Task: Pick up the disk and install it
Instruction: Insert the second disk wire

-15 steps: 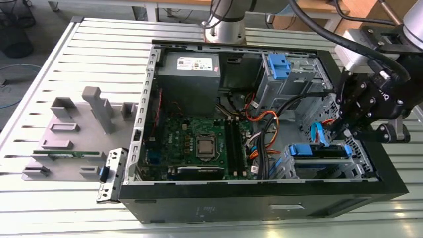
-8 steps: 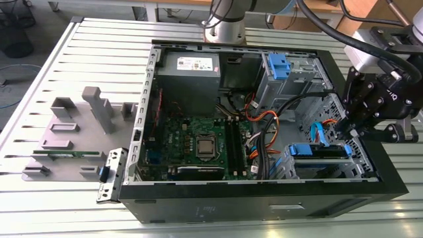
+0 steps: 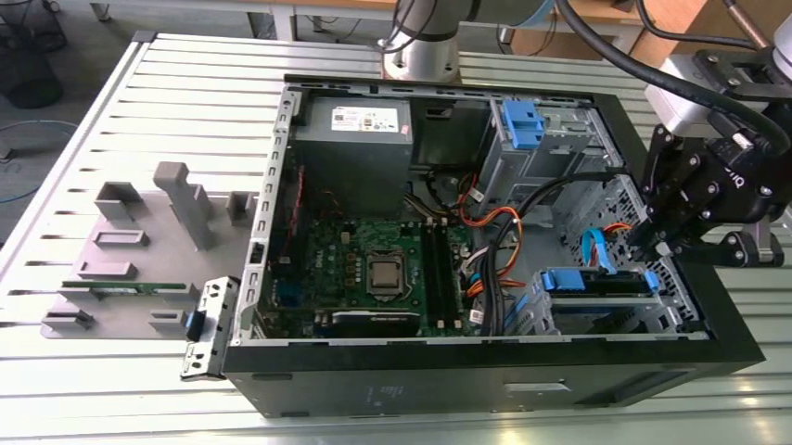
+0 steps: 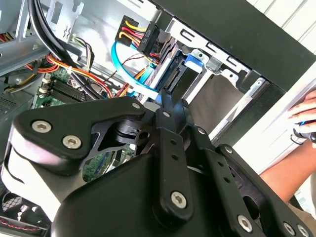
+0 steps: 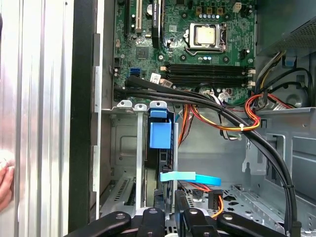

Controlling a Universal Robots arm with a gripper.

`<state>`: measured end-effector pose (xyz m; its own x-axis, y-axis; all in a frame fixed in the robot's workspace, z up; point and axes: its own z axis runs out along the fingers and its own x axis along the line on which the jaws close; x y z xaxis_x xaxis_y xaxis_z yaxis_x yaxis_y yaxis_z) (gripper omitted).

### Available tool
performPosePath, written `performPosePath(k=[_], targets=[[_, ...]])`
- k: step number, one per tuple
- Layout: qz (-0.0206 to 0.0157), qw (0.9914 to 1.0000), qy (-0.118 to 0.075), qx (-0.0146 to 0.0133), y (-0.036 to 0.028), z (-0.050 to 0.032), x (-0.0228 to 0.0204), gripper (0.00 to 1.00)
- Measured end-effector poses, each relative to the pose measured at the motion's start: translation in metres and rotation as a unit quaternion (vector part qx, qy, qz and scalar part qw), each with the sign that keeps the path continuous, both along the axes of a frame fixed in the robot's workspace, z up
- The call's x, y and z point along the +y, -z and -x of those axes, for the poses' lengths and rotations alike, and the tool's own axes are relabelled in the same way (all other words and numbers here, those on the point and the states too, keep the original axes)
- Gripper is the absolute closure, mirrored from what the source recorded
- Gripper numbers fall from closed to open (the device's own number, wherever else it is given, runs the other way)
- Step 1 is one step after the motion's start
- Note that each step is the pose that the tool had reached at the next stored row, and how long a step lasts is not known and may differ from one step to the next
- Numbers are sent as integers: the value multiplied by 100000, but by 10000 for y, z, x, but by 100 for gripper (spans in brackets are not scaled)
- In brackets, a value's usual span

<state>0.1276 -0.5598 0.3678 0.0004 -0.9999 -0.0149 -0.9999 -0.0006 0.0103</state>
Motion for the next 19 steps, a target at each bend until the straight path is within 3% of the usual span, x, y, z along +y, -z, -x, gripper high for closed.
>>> performPosePath(k=[7, 19], targets=[[5, 100000, 0, 0, 11, 0, 50, 77], [3, 100000, 2, -1, 104, -47, 232, 77]])
